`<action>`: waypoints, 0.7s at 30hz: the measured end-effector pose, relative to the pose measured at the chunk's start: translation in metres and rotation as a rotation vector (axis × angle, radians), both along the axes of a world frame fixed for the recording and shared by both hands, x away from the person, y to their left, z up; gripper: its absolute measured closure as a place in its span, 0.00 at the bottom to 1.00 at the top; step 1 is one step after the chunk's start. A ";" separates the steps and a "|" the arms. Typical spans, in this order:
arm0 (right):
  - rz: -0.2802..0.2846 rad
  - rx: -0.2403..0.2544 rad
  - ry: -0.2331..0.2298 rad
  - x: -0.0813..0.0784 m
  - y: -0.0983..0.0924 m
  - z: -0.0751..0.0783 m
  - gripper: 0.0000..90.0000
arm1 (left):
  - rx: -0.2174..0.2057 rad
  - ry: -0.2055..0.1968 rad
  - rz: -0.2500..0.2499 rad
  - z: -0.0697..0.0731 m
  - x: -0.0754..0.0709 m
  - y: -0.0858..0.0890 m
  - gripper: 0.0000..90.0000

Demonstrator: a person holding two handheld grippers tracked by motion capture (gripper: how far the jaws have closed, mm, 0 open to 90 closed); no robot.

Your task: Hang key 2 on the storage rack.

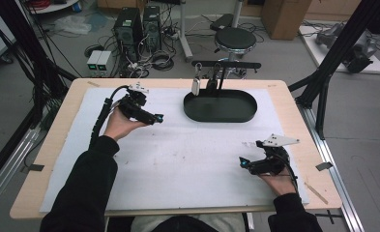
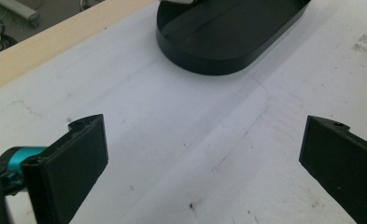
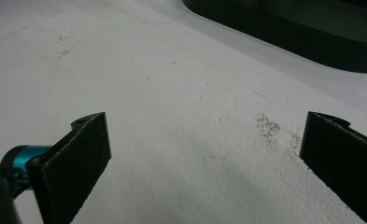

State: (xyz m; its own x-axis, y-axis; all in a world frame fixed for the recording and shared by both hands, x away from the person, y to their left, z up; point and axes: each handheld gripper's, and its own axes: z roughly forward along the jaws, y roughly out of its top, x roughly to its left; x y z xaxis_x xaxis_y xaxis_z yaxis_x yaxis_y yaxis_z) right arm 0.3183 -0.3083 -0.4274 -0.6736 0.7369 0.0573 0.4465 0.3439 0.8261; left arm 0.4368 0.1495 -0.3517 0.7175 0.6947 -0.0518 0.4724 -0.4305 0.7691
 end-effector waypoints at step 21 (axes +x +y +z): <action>0.000 -0.001 0.001 0.001 0.001 0.000 0.01 | 0.060 -0.047 0.107 -0.003 -0.062 0.068 0.02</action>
